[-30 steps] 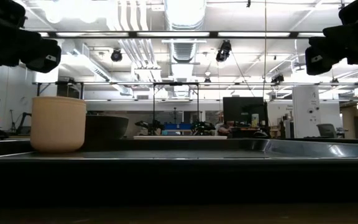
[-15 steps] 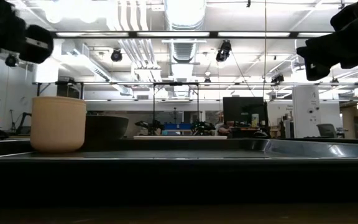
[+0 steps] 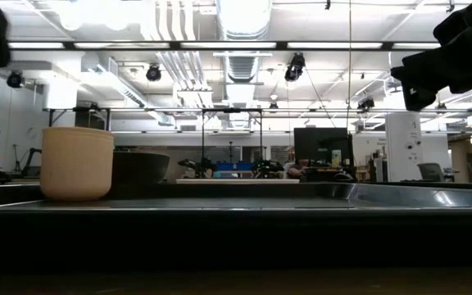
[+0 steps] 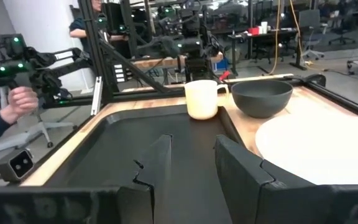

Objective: Set up tray
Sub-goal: Put the white plate to the bottom of the orange mug into the black table tray

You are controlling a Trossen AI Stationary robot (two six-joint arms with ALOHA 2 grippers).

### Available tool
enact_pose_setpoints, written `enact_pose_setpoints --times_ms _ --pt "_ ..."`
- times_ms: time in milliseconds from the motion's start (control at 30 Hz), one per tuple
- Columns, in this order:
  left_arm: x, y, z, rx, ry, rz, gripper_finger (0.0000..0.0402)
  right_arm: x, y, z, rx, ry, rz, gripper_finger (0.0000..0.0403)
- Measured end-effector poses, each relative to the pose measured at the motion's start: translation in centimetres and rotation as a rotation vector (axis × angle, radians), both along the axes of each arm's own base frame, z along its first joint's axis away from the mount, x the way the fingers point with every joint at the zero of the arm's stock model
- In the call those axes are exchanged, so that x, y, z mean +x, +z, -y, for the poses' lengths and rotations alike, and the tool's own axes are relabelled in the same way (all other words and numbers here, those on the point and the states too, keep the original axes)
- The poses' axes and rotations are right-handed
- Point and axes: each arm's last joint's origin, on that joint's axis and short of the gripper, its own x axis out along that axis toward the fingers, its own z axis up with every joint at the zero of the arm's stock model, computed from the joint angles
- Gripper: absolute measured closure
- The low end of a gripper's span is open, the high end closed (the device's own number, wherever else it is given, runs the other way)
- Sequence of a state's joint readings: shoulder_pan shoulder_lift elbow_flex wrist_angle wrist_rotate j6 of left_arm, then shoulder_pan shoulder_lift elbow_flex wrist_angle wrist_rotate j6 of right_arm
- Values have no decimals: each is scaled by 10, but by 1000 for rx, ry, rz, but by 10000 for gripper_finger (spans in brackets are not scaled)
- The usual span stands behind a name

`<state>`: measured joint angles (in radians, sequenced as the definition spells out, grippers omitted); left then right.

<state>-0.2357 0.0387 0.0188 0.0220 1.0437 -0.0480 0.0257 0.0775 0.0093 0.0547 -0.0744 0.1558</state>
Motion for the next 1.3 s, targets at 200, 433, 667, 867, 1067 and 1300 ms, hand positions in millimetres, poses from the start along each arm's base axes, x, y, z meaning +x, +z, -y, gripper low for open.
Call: enact_pose_setpoints --times_ms 200,433,667,867,1067,1300 --pt "1 -2 0 5 -16 -4 304 1 -1 2 -1 -54 -10 291" --pt "1 -2 0 6 -16 -6 304 1 0 3 -4 -97 -12 291" --pt "1 -3 0 6 -14 -7 304 1 26 5 -27 -166 -105 291" --pt "1 -3 0 6 -13 -9 304 9 61 8 -105 -274 -251 291" --pt "1 -3 0 6 -13 -9 304 33 93 8 -208 -256 -358 291" --pt "1 -3 0 6 -12 -9 304 74 110 5 -330 -178 -493 291"
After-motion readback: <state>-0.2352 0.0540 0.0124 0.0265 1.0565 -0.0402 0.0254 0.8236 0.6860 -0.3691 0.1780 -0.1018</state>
